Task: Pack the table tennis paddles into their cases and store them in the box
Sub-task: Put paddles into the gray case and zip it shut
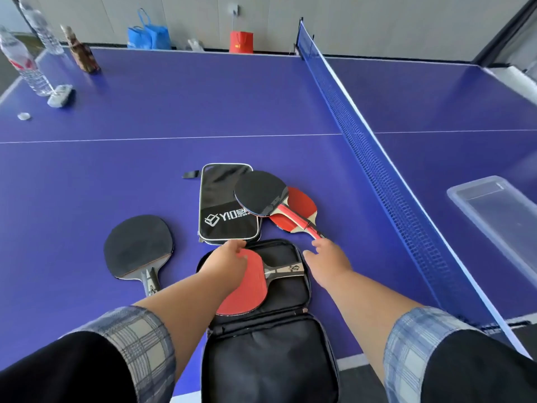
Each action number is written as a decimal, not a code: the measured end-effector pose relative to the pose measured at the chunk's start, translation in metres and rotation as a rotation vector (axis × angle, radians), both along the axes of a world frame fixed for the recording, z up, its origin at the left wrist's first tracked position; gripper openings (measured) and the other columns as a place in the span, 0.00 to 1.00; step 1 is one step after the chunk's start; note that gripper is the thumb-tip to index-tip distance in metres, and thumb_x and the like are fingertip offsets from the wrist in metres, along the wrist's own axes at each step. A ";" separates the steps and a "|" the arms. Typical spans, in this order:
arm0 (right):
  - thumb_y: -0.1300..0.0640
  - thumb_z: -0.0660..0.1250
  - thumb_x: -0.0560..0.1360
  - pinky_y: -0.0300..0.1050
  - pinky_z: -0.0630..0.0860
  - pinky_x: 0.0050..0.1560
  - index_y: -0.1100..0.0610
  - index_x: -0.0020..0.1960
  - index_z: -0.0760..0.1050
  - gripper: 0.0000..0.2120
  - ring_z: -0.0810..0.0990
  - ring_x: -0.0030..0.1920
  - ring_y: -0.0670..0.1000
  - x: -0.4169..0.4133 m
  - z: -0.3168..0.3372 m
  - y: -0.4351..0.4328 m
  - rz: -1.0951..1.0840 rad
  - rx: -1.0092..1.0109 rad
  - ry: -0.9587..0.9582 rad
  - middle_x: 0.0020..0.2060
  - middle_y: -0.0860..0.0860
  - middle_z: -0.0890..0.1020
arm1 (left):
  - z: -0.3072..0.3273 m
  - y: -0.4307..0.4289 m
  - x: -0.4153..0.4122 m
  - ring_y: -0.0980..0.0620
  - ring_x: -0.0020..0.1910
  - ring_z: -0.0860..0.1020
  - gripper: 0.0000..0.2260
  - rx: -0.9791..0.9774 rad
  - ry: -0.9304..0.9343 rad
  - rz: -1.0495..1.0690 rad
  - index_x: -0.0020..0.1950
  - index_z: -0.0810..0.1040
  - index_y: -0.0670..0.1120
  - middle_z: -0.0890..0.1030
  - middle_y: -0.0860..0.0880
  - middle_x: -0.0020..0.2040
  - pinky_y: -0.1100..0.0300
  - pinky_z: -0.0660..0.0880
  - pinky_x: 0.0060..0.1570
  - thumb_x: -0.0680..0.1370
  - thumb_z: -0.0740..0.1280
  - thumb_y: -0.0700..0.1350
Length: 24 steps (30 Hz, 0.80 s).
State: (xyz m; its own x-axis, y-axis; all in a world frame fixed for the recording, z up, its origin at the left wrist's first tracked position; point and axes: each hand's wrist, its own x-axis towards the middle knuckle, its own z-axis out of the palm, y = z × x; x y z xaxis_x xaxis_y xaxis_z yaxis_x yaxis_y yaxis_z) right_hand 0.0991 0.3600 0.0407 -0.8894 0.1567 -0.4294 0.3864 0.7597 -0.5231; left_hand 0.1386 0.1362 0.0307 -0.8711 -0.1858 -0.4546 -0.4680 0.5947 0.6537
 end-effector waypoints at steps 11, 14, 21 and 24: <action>0.45 0.66 0.77 0.54 0.76 0.55 0.49 0.69 0.72 0.22 0.73 0.61 0.60 -0.111 -0.059 -0.017 0.233 0.261 0.139 0.63 0.52 0.76 | -0.039 0.026 -0.145 0.42 0.65 0.74 0.20 -0.011 0.084 0.362 0.70 0.71 0.44 0.77 0.45 0.65 0.53 0.69 0.62 0.79 0.63 0.47; 0.45 0.64 0.79 0.53 0.73 0.53 0.45 0.70 0.72 0.20 0.72 0.60 0.58 -0.125 -0.086 -0.009 0.253 0.262 0.112 0.64 0.48 0.75 | -0.058 0.020 -0.184 0.40 0.58 0.77 0.17 -0.050 0.077 0.463 0.65 0.73 0.44 0.78 0.42 0.62 0.55 0.71 0.52 0.78 0.65 0.48; 0.50 0.64 0.79 0.49 0.68 0.46 0.48 0.57 0.78 0.08 0.72 0.53 0.57 -0.121 -0.095 0.000 0.310 0.231 0.253 0.55 0.48 0.79 | -0.071 -0.001 -0.204 0.41 0.56 0.78 0.23 -0.089 -0.007 0.564 0.72 0.71 0.48 0.79 0.45 0.62 0.55 0.72 0.51 0.80 0.60 0.57; 0.52 0.64 0.79 0.51 0.69 0.48 0.46 0.60 0.77 0.10 0.71 0.53 0.57 -0.117 -0.081 0.006 0.359 0.187 0.254 0.57 0.48 0.78 | -0.052 -0.009 -0.186 0.44 0.42 0.78 0.19 -0.048 0.016 0.615 0.58 0.79 0.50 0.81 0.48 0.47 0.56 0.72 0.39 0.79 0.57 0.60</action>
